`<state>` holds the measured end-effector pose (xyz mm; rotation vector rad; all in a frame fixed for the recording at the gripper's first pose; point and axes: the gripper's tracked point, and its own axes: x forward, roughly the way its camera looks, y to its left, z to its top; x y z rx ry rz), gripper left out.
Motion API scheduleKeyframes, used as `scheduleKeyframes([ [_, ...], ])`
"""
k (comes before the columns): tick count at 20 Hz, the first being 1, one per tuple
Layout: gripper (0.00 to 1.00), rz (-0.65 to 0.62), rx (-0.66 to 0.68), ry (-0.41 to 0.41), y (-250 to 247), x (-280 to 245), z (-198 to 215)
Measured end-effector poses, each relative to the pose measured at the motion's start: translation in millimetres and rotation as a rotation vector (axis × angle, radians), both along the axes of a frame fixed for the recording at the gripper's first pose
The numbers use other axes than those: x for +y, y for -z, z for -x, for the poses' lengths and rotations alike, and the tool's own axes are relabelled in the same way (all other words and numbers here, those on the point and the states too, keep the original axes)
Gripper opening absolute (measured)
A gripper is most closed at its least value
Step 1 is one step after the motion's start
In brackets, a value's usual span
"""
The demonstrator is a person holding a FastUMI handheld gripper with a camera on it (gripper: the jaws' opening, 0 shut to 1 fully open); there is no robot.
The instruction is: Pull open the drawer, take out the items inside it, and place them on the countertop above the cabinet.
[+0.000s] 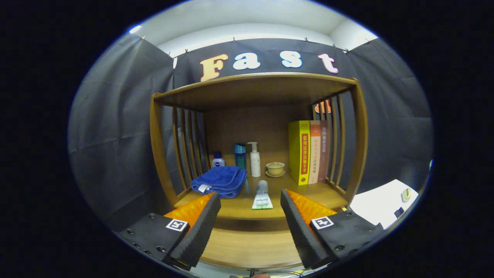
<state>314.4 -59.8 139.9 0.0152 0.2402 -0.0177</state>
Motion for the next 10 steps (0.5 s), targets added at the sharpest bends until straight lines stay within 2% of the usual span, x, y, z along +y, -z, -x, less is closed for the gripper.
scheduleKeyframes([
  [3,1.0,0.013,-0.023,0.051,23.8,-16.6,32.6],
  [8,0.99,-0.025,-0.072,0.051,43.6,-10.8,82.4],
  [10,0.99,-0.022,-0.112,0.083,48.2,-15.2,96.8],
])
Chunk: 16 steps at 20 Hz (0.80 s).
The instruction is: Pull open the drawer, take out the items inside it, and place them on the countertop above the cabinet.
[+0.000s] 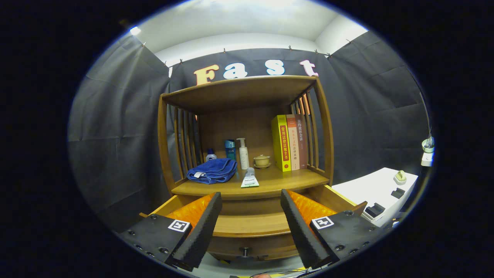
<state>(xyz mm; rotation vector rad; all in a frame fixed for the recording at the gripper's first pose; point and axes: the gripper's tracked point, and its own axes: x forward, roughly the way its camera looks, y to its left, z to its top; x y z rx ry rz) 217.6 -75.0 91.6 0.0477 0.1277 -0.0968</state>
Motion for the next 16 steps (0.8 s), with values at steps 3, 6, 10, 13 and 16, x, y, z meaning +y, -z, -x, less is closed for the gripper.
scheduleKeyframes([
  [3,0.99,-0.035,-0.012,0.007,23.3,6.6,17.9],
  [6,0.99,-0.047,0.004,-0.005,50.9,12.8,21.9],
  [10,0.99,-0.011,0.011,-0.031,88.2,23.4,24.4],
  [13,0.99,0.017,0.011,-0.029,110.4,27.2,28.8],
  [16,0.99,0.04,0.013,-0.038,123.9,31.0,30.0],
])
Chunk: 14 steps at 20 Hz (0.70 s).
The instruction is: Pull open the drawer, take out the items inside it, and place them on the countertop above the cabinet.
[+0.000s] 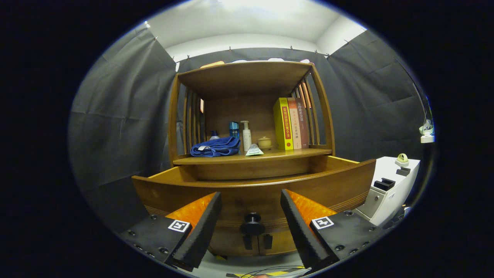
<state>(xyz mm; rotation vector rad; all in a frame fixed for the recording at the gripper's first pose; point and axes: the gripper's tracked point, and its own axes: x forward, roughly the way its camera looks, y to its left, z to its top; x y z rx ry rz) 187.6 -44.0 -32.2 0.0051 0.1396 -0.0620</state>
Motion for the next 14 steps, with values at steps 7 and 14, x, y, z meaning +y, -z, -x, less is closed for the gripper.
scheduleKeyframes([
  [7,0.99,0.007,0.017,0.007,26.7,-5.8,-19.1],
  [14,0.99,-0.004,0.034,0.04,30.8,-10.8,-36.1],
])
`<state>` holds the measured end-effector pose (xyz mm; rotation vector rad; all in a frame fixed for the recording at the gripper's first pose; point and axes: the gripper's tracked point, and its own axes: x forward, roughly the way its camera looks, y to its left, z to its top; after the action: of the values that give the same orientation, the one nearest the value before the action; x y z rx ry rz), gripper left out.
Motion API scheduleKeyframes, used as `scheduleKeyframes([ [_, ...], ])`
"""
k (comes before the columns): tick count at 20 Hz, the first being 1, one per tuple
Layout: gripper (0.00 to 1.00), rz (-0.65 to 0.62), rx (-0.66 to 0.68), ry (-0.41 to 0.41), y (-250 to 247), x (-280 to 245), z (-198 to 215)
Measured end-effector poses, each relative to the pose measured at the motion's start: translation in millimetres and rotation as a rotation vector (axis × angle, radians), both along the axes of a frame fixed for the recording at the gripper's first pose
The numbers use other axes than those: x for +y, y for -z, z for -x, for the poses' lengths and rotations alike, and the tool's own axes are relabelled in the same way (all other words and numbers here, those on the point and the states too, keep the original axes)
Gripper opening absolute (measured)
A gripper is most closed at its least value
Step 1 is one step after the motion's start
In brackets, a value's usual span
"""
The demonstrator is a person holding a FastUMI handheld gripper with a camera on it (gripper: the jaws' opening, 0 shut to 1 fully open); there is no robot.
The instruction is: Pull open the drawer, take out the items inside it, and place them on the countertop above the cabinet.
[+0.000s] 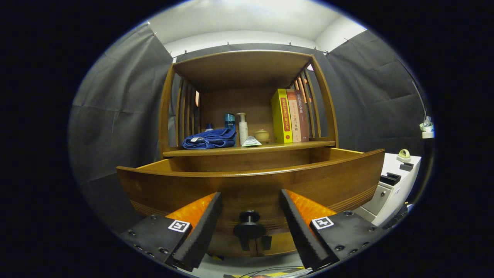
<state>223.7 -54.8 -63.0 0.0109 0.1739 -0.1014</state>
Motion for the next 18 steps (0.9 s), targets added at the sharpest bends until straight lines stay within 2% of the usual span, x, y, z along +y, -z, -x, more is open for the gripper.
scheduleKeyframes([
  [13,0.99,0.011,0.033,-0.002,7.5,-16.0,-127.2],
  [18,0.99,0.037,0.032,-0.006,12.7,-17.4,-150.9],
])
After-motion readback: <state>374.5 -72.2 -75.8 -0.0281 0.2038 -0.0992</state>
